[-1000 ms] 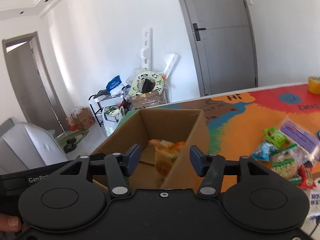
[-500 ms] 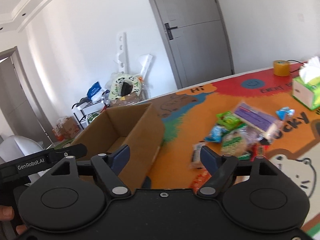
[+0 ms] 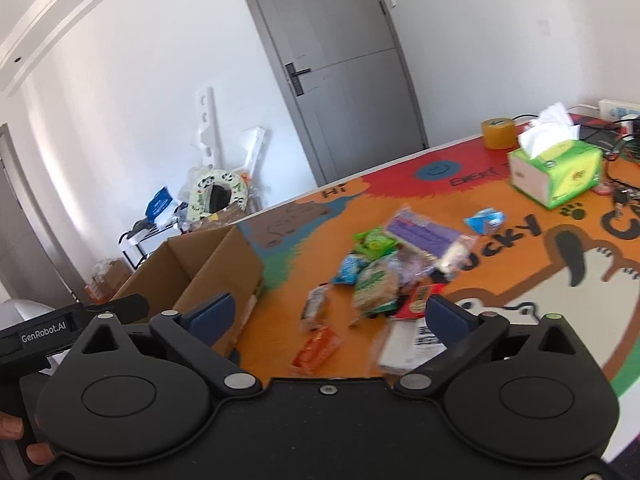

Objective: Organize snacks
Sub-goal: 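Move both tools back over the snack pile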

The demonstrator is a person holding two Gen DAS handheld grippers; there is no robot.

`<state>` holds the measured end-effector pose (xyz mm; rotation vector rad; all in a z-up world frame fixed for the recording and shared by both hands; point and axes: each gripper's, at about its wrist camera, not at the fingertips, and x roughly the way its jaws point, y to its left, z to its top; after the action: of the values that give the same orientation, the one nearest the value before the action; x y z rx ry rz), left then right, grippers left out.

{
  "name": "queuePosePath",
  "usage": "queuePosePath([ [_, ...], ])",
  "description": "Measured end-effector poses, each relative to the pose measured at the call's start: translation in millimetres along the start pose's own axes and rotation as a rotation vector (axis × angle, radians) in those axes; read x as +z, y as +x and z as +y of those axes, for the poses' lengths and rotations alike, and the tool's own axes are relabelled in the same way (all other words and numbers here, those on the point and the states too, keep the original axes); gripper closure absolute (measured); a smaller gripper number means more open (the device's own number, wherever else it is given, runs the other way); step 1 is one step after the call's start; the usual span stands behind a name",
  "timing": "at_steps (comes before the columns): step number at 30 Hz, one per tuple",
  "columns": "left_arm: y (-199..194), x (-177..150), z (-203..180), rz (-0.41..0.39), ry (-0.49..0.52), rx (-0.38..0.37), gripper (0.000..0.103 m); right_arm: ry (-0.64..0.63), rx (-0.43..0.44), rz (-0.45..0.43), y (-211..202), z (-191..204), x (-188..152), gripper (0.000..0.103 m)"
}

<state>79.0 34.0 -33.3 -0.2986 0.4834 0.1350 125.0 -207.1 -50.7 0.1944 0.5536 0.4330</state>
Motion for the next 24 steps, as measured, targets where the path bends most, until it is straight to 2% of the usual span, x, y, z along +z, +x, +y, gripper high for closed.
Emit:
queuePosePath([
  [7,5,-6,-27,0.011,0.039,-0.018,0.006,0.027,-0.025,-0.013,-12,-31,0,0.0],
  [13,10,-13,-48,0.02,0.08,-0.07,0.006,0.049,-0.047,-0.001,-10,-49,-6,0.0],
  [24,25,-28,-71,0.042,0.134,-0.113,0.01,0.038,-0.061,0.042,1,-56,-19,0.0],
])
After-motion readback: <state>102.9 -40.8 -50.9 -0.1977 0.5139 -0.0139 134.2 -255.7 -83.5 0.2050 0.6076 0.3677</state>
